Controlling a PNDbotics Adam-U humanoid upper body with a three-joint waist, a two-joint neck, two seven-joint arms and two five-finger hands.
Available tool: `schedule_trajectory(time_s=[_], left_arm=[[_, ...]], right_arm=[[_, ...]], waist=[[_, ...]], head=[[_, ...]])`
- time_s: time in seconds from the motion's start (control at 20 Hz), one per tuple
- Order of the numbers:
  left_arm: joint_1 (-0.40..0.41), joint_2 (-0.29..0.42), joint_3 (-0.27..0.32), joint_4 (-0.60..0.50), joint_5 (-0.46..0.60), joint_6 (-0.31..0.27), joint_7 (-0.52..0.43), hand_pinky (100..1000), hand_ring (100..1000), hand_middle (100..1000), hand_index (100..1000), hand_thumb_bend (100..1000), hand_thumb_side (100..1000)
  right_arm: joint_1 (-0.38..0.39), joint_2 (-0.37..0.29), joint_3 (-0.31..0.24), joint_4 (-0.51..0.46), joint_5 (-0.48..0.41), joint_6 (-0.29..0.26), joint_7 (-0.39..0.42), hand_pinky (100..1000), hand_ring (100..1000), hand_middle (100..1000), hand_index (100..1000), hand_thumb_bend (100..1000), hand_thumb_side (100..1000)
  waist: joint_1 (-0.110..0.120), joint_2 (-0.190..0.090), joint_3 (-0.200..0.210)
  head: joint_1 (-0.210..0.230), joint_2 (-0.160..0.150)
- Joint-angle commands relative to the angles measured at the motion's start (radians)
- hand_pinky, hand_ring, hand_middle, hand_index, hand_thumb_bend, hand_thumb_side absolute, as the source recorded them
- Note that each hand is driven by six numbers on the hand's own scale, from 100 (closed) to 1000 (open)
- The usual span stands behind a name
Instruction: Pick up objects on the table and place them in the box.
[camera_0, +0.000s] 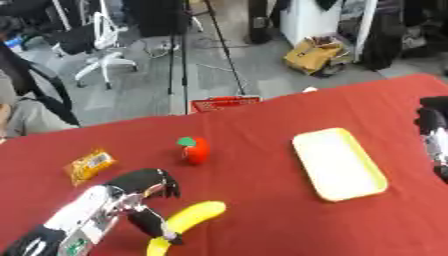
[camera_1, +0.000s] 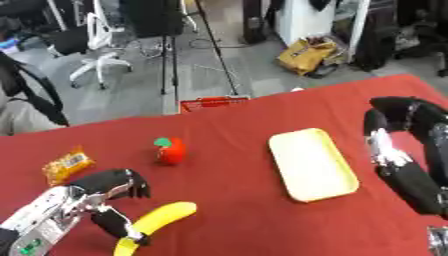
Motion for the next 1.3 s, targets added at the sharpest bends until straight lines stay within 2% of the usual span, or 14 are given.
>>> schedule_trajectory(time_s=[0.05,0.75,1.3], left_arm=[[-0.009,0.005,0.022,-0.026,-0.001,0.014,-0.032,707,650,604,737,894,424],[-0.014,-0.001,0.020,-0.014,-0.096,0.004,-0.069,726,657,603,738,875,410],[-0.017,-0.003,0.018,-0.009,-0.101,0.005,-0.065,723,652,599,738,879,408]], right_arm=[[-0.010,-0.014,-0.005,-0.024,-0.002,-0.002,-0.004,597,611,606,746,262,666],[-0.010,-0.014,-0.005,-0.024,-0.002,-0.002,-0.005,597,611,606,746,261,666],[-0.010,-0.015,-0.005,-0.024,-0.001,-0.003,-0.006,597,611,606,746,260,665]], waist=[[-0.022,-0.028,0.001],[-0.022,-0.027,0.001],[-0.023,-0.026,0.001]], head=[[-0.002,-0.006],[-0.004,-0.006],[-0.002,-0.006]])
